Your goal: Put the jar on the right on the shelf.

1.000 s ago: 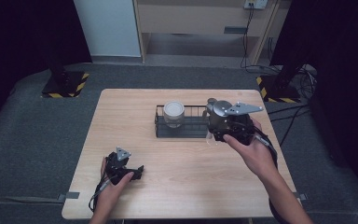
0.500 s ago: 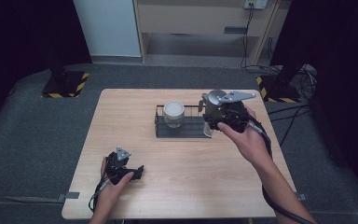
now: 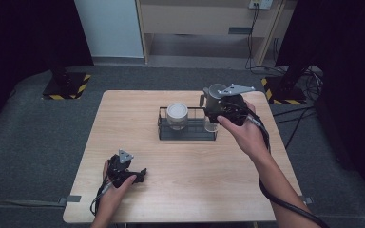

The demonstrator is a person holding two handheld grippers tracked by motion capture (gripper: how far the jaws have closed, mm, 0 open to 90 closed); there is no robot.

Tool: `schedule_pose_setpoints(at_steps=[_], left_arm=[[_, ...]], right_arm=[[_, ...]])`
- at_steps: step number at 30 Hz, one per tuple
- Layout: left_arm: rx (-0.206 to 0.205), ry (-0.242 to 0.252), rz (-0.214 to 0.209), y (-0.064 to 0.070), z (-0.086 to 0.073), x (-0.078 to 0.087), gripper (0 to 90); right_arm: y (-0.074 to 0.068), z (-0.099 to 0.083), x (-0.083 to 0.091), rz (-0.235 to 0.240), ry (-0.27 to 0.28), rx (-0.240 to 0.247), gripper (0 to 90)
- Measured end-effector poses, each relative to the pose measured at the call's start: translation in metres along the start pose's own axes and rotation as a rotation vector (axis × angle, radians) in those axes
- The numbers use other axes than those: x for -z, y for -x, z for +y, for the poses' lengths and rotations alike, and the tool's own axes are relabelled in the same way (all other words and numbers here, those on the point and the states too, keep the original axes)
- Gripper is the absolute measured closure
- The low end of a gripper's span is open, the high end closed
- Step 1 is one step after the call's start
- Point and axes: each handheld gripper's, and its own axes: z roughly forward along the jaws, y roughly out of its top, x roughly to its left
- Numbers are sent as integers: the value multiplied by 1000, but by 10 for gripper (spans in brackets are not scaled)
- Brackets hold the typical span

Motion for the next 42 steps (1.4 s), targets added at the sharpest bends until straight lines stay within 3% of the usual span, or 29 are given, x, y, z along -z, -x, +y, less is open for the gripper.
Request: schedule_pose_setpoints(at_steps=[13, 24, 42], left_arm=[[-1, 0, 0, 0, 0, 0, 0], [1, 2, 0, 0, 0, 0, 0], [-4, 0, -1, 0, 0, 0, 0]], right_arm=[[15, 7, -21, -14, 5, -54, 311], [29, 4, -48, -39, -25, -62, 311], [36, 1, -79, -39, -32, -82, 311]])
